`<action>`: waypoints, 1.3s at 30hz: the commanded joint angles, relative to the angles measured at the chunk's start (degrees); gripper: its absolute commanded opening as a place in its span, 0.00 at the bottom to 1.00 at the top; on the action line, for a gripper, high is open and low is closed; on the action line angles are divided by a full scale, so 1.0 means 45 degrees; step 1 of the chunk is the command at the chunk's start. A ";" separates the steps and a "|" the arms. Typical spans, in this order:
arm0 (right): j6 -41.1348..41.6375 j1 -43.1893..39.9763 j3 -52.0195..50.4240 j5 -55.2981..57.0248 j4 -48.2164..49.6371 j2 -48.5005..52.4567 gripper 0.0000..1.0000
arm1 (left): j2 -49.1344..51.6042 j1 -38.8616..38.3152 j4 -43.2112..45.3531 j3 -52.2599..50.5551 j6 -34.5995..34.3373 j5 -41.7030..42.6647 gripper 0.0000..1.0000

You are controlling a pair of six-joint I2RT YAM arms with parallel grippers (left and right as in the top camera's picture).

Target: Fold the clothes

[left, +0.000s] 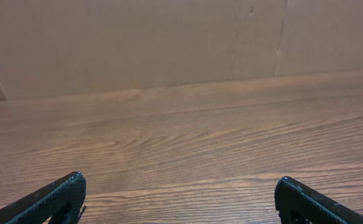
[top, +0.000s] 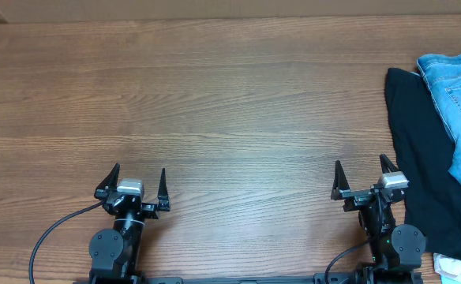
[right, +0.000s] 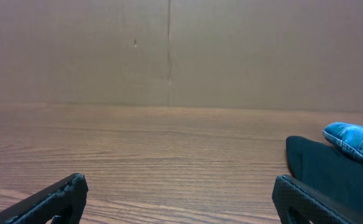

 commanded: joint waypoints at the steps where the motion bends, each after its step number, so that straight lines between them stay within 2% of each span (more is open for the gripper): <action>1: 0.0000 -0.0034 -0.0131 0.0175 0.0044 -0.0117 1.00 | -0.0078 0.0058 0.0000 -0.0044 -0.0160 0.0083 1.00; 18: 0.0015 -0.0034 -0.0131 0.0078 0.0039 -0.0117 1.00 | -0.0078 0.0058 0.0000 -0.0044 -0.0160 0.0078 1.00; 21: 0.1821 -0.0034 -0.0087 0.0068 0.0078 -0.0117 1.00 | -0.0078 0.0058 0.0000 -0.0044 -0.0160 0.0078 1.00; 24: 0.2021 -0.0034 0.0869 0.0083 -0.0495 -0.0117 1.00 | -0.0078 0.0058 0.0000 -0.0044 -0.0160 0.0078 1.00; 27: 0.2035 -0.0034 0.3337 0.1248 -0.1783 0.0185 1.00 | -0.0078 0.0058 0.0000 -0.0044 -0.0160 0.0078 1.00; 30: 0.3424 -0.0034 0.6334 0.2336 -0.2793 0.2254 1.00 | -0.0078 0.0058 0.0000 -0.0044 -0.0160 0.0078 1.00; 32: 0.3691 -0.0034 0.7626 0.2448 -0.2880 0.3827 1.00 | -0.0078 0.0058 0.0000 -0.0044 -0.0160 0.0078 1.00; 36: 0.3045 -0.0121 1.2857 0.2453 -0.4211 1.0122 1.00 | -0.0078 0.0058 0.0000 -0.0044 -0.0160 0.0078 1.00; 39: 0.1821 -0.0981 1.8622 0.2375 -0.7888 1.5436 1.00 | -0.0078 0.0058 0.0000 -0.0044 -0.0160 0.0078 1.00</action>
